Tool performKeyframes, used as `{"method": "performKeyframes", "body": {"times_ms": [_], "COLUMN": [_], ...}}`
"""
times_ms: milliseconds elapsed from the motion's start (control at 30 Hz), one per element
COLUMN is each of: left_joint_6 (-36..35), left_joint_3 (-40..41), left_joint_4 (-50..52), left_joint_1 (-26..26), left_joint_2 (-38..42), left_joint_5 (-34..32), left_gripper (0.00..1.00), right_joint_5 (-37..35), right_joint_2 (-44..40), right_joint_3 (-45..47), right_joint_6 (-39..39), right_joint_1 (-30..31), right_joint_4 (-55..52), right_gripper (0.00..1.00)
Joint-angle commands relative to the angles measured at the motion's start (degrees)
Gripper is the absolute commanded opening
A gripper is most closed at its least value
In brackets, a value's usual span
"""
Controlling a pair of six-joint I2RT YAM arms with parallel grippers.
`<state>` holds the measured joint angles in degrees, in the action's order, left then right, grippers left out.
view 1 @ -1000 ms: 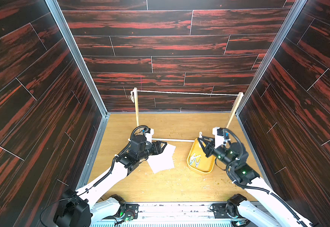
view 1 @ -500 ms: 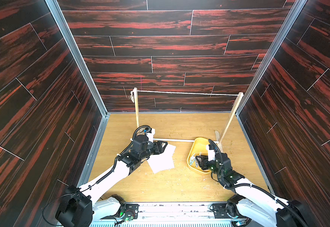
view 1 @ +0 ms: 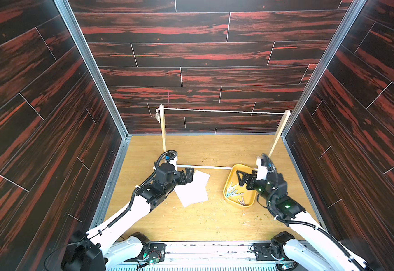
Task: Remove the postcards from the strings
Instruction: Place the clamp in the storage box, then reset both arms
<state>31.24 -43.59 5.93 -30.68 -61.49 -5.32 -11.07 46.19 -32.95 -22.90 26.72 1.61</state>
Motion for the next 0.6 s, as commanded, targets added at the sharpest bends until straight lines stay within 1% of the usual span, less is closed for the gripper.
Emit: {"method": "performKeyframes", "body": {"times_ms": [0, 67, 133, 200, 233, 300, 333, 367, 400, 433, 467, 500, 533, 567], "left_joint_6": [-6.32, -8.37, -9.63, -11.15, -13.11, -16.82, -19.69, -23.08, -25.90, -27.69, -26.71, -26.17, -26.59, -26.74], "left_joint_3": [-4.31, -5.18, -4.55, -2.32, -0.40, 4.74, 8.48, 12.30, 15.20, 17.49, 18.14, 18.28, 18.56, 19.25], "left_joint_4": [9.59, 13.22, 14.69, 13.37, 11.08, 3.47, -3.21, -10.35, -17.47, -23.29, -26.07, -27.64, -29.91, -33.64], "left_joint_1": [0.82, 2.77, 5.98, 8.83, 9.71, 10.88, 11.83, 12.71, 13.65, 15.17, 17.80, 19.95, 21.65, 22.74], "left_joint_2": [4.14, 5.42, 6.78, 8.14, 8.69, 9.20, 9.13, 8.55, 7.26, 4.54, 1.06, -1.99, -5.34, -8.34], "left_joint_5": [-12.85, -17.77, -19.88, -22.90, -25.83, -32.38, -34.39, -35.39, -36.18, -37.63, -38.15, -36.89, -34.67, -34.22], "left_gripper": [1.00, 1.00, 1.00, 1.00, 1.00, 1.00, 1.00, 1.00, 1.00, 1.00, 1.00, 1.00, 1.00, 1.00], "right_joint_5": [-8.51, -15.12, -18.47, -22.99, -25.68, -30.34, -33.91, -35.35, -37.14, -39.60, -39.92, -39.68, -38.21, -35.98], "right_joint_2": [-2.30, -3.29, -3.98, -3.77, -2.78, 0.97, 4.48, 8.36, 11.76, 15.50, 18.97, 21.46, 24.71, 27.34], "right_joint_3": [-2.92, -2.68, -0.54, 2.15, 3.92, 8.51, 10.55, 11.77, 11.86, 11.88, 12.66, 13.83, 15.55, 17.10], "right_joint_6": [3.66, 6.12, 8.81, 9.63, 10.69, 16.17, 18.14, 19.76, 20.14, 20.62, 22.22, 23.33, 24.40, 25.14], "right_joint_1": [-1.41, -2.21, -4.22, -6.62, -8.02, -9.70, -10.36, -11.24, -11.73, -12.09, -12.48, -12.86, -13.46, -14.17], "right_joint_4": [-7.24, -6.51, -2.73, 1.80, 5.28, 15.69, 21.76, 26.06, 28.01, 31.51, 36.36, 41.27, 49.08, 55.00], "right_gripper": [0.99, 0.98, 0.99, 0.99, 0.99, 0.99, 0.99, 0.99, 0.99, 0.99, 0.99, 0.99, 0.99, 0.99]}}
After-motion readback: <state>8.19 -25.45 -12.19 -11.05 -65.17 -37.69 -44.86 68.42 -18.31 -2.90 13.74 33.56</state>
